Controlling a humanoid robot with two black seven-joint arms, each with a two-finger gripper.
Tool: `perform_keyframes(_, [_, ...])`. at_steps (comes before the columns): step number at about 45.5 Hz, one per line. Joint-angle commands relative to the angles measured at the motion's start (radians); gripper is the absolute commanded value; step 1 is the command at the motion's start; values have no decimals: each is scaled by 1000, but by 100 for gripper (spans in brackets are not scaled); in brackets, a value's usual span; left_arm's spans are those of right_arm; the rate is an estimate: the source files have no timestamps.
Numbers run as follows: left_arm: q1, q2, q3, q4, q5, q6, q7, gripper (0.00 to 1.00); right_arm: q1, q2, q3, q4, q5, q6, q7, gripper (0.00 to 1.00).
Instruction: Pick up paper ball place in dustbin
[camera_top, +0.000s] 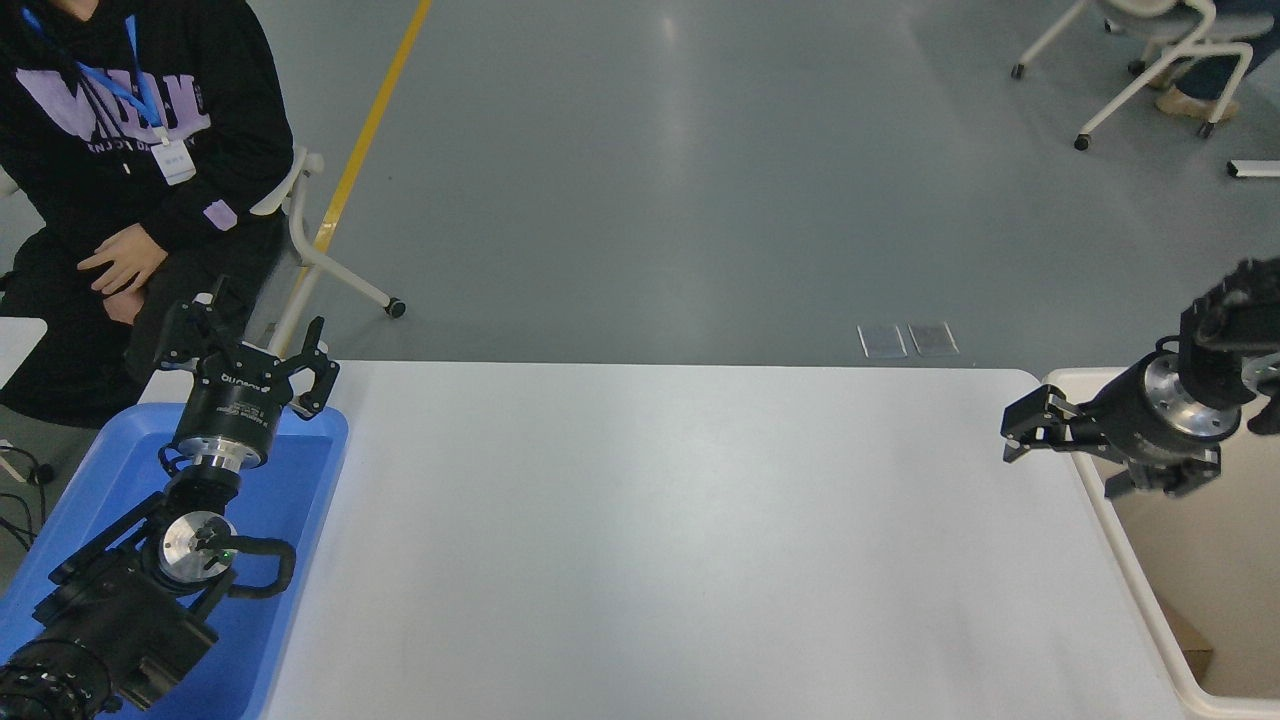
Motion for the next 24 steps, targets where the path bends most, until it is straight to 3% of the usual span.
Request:
perform_keyframes(1, [0,0,0,-1,0,0,0,99,277,138,-4,110,6,115,0,100])
perform_keyframes(24, [0,0,-1,-1,0,0,0,99,430,143,-8,142,48,115,0,100])
